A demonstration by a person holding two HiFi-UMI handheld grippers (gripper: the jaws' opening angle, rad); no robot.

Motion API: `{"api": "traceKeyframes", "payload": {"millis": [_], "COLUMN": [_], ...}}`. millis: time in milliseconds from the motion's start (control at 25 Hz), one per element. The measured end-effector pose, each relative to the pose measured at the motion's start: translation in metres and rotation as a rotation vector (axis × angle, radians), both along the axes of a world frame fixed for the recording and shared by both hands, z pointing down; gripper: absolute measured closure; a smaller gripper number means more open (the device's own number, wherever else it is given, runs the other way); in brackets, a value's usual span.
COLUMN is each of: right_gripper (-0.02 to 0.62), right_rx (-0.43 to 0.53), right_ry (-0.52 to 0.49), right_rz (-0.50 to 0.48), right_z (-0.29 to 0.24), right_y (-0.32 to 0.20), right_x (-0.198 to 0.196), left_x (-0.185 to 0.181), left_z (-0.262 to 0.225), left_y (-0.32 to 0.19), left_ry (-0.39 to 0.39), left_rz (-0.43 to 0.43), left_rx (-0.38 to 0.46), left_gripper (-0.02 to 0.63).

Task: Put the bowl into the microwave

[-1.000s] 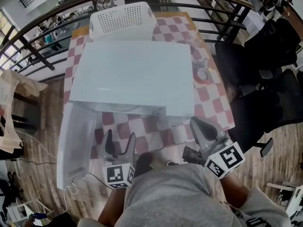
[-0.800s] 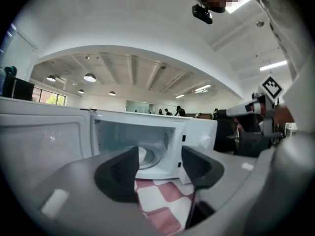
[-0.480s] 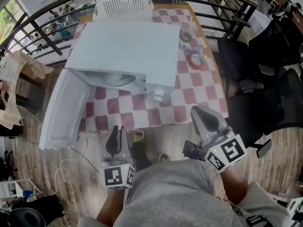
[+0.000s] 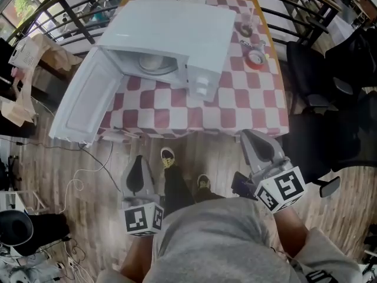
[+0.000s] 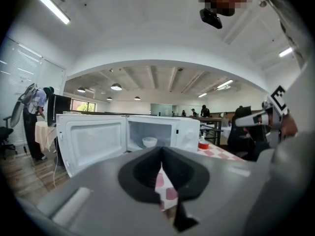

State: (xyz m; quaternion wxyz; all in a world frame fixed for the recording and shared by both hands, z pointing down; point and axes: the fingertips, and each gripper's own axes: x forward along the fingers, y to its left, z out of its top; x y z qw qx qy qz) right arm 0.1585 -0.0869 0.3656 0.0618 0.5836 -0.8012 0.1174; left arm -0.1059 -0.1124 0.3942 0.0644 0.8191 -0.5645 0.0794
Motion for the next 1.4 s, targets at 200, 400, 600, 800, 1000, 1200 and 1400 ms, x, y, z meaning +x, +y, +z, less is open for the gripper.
{"api": "traceKeyframes", "payload": {"millis": [200,400,600,800,1000,1200,1400], "right_gripper": [0.595,0.596,0.597,0.596,0.596,0.596,0.595], "right_rx": [-0.008,-0.006,-0.007,-0.013,-0.030,-0.046,-0.070], "right_ry": [0.006,0.006,0.020,0.033,0.080,0.088,0.093], "right_rz": [-0.056,-0.083,-0.080,-0.071,-0.036,-0.017,-0.018], "right_z": [0.004,0.003,-0.002,-0.002,-0.003,-0.007,0.000], "right_y": [0.021,0.030,0.036,0.041,0.041,0.040,0.037], "right_x": [-0.023,-0.035,-0.034,-0.036,-0.034,-0.032,-0.034], "left_x": [-0.018,-0.026,-0.024,-0.023,-0.023,-0.024,-0.028], "left_z": [-0.003,-0.004,-0.006,-0.017,-0.015,-0.016,-0.015], "left_y": [0.029,0.046,0.053,0.052,0.046,0.041,0.035], "left_ry": [0.015,-0.001,0.001,-0.023,0.007,0.023,0.028], "left_rz": [-0.052,-0.066,-0.064,-0.053,-0.026,-0.004,-0.012], "left_rx": [0.007,0.004,0.014,0.055,0.027,0.011,-0.002], "left_gripper": [0.595,0.595,0.595,0.595,0.595,0.595,0.595]}}
